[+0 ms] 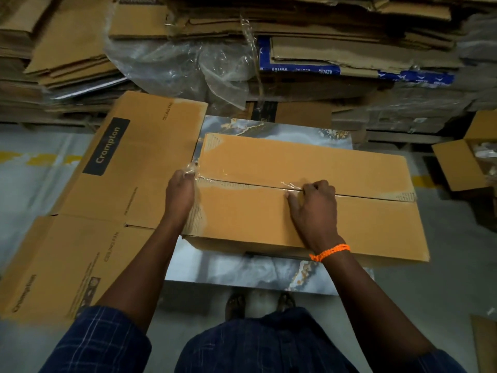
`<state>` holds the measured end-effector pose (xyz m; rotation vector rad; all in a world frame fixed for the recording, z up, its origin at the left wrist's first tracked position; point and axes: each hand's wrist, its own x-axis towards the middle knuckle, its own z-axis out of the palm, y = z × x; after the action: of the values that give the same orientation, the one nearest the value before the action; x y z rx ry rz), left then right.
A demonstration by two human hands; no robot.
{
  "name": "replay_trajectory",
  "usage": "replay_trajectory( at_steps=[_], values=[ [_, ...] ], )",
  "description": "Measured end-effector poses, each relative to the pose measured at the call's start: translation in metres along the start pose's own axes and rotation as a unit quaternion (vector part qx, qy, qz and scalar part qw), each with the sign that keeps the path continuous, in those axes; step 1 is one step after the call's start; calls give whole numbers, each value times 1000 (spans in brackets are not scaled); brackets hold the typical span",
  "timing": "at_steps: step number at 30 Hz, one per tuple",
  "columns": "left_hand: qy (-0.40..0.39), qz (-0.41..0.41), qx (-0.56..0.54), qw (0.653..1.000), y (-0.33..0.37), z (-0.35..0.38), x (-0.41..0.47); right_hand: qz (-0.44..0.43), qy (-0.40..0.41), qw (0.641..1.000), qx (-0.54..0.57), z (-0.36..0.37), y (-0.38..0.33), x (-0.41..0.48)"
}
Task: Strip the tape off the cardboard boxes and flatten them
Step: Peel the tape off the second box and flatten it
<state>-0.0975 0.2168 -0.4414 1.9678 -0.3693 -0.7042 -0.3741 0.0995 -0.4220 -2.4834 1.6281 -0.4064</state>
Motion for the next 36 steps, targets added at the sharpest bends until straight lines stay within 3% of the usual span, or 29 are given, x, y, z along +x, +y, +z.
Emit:
replay_trajectory(
  at_steps=[6, 11, 16, 19, 25, 29, 33, 36],
  values=[
    [-9, 95, 81, 992, 7, 2, -8, 16, -18, 999, 38, 2, -16, 2],
    [-15, 114, 105, 988, 3, -1, -3, 21, -42, 993, 104, -2, -8, 13],
    [45, 256, 257, 931, 6, 5, -13, -41, -85, 993, 73, -5, -15, 26],
    [35, 262, 298, 917, 9, 5, -13, -70, -100, 991, 54, -6, -24, 28],
    [63, 253, 225, 939, 16, 4, -23, -81, -111, 989, 56, -2, -21, 32],
    [151, 272, 132, 941, 16, 0, -24, -86, -103, 989, 64, 3, -18, 33],
    [248, 127, -52, 959, 6, -7, -17, -103, -90, 989, 50, 8, -15, 33],
    [234, 91, -62, 966, 2, -8, -13, -113, -96, 989, 14, 11, -14, 33]
  ],
)
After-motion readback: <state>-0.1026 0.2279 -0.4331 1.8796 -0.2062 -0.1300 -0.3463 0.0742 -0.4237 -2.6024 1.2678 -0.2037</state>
